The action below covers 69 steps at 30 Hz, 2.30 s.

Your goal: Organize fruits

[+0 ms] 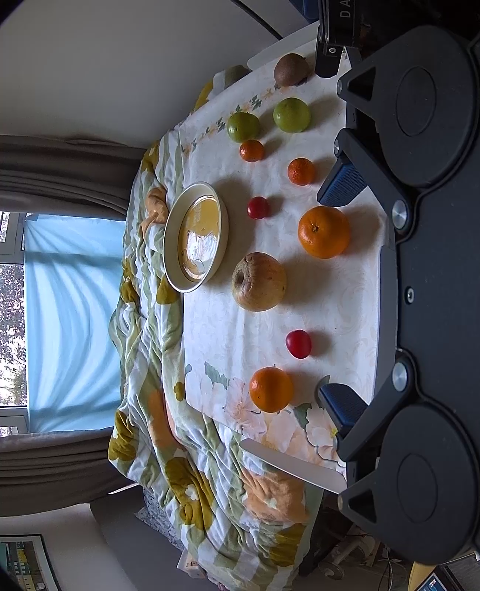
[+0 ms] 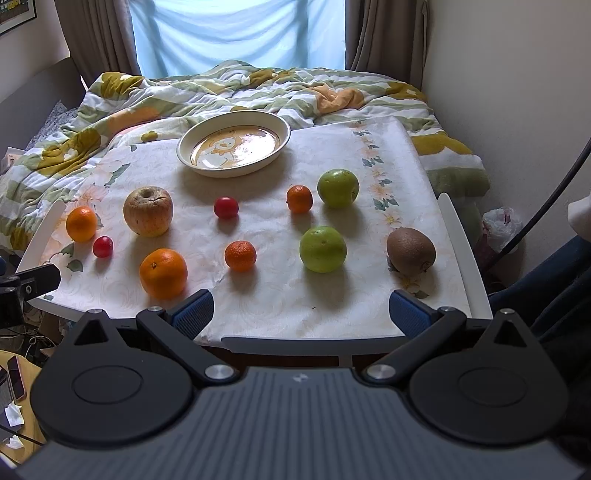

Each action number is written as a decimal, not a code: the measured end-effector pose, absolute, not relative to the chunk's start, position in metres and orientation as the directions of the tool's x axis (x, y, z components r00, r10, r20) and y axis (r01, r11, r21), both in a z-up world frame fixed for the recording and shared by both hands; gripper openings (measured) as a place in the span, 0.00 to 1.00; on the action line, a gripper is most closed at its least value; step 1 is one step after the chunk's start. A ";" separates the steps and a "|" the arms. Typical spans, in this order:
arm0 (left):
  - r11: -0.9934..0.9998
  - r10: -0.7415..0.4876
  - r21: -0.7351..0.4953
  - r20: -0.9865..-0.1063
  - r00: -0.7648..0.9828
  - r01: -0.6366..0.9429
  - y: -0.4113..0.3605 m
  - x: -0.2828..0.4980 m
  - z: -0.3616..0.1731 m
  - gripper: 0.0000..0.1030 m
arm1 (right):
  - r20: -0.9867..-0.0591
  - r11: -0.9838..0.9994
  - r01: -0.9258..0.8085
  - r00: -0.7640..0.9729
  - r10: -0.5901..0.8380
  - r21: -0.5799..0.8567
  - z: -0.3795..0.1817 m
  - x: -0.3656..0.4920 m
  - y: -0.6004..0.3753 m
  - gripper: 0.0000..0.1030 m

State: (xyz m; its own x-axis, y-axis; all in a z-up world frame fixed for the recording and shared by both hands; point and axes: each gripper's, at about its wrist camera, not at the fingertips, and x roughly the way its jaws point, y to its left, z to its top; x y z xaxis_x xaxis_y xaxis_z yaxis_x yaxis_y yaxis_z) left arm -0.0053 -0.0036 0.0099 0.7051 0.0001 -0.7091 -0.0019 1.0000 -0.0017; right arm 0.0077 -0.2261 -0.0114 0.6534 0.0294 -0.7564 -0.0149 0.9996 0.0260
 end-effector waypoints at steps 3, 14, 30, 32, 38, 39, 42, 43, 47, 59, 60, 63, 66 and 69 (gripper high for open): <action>1.000 0.000 -0.002 -0.710 0.704 -0.002 -0.003 -0.005 0.010 1.00 | -0.757 1.000 -0.015 0.653 0.030 0.027 -0.012 0.008 -0.226 1.00; 1.000 0.004 -0.001 -0.711 0.703 -0.007 -0.001 -0.005 0.009 1.00 | -0.757 0.999 -0.016 0.652 0.031 0.028 -0.012 0.009 -0.226 1.00; 1.000 0.011 0.008 -0.704 0.710 -0.008 0.001 -0.005 0.012 1.00 | -0.756 0.999 -0.013 0.654 0.032 0.031 -0.012 0.010 -0.225 1.00; 1.000 0.011 0.007 -0.705 0.709 -0.008 0.001 -0.004 0.012 1.00 | -0.756 0.999 -0.013 0.654 0.032 0.032 -0.012 0.010 -0.226 1.00; 1.000 0.002 0.004 -0.711 0.704 0.001 -0.006 -0.001 0.017 1.00 | -0.759 0.999 -0.009 0.650 0.034 0.038 -0.009 0.011 -0.226 1.00; 1.000 0.002 0.005 -0.711 0.703 0.002 -0.008 0.000 0.017 1.00 | -0.759 0.999 -0.009 0.650 0.039 0.043 -0.009 0.012 -0.227 1.00; 1.000 -0.014 -0.009 -0.718 0.696 0.011 -0.014 0.005 0.016 1.00 | -0.762 0.998 -0.010 0.646 0.049 0.056 -0.008 0.014 -0.234 1.00; 1.000 -0.017 -0.012 -0.720 0.694 0.012 -0.017 0.007 0.014 1.00 | -0.763 0.998 -0.012 0.645 0.052 0.058 -0.008 0.015 -0.236 1.00; 1.000 -0.013 -0.003 -0.731 0.683 0.015 -0.030 0.015 0.005 1.00 | -0.763 0.997 -0.021 0.643 0.066 0.068 -0.011 0.025 -0.252 1.00; 1.000 0.016 0.006 -0.715 0.699 -0.017 -0.056 0.034 -0.050 1.00 | -0.732 0.992 -0.120 0.671 0.116 0.046 -0.056 0.057 -0.282 1.00; 1.000 0.017 0.005 -0.713 0.701 -0.019 -0.058 0.036 -0.055 0.99 | -0.730 0.991 -0.128 0.673 0.121 0.046 -0.061 0.059 -0.283 1.00; 1.000 0.025 0.014 -0.713 0.701 -0.022 -0.063 0.041 -0.070 0.98 | -0.726 0.986 -0.158 0.672 0.144 0.049 -0.075 0.065 -0.283 1.00; 0.999 0.033 0.020 -0.715 0.699 -0.027 -0.067 0.048 -0.082 0.91 | -0.723 0.982 -0.185 0.672 0.159 0.043 -0.087 0.071 -0.279 1.00; 0.999 0.035 0.022 -0.720 0.693 -0.027 -0.069 0.055 -0.092 0.89 | -0.725 0.976 -0.213 0.665 0.177 0.042 -0.097 0.079 -0.274 1.00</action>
State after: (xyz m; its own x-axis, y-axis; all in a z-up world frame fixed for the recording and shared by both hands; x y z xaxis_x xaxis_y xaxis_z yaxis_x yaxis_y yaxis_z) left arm 0.0546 -0.0694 -0.0921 0.6932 0.0346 -0.7199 -0.0274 0.9994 0.0215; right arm 0.0788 -0.2736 -0.0966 0.6652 0.1766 -0.7254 -0.2130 0.9761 0.0423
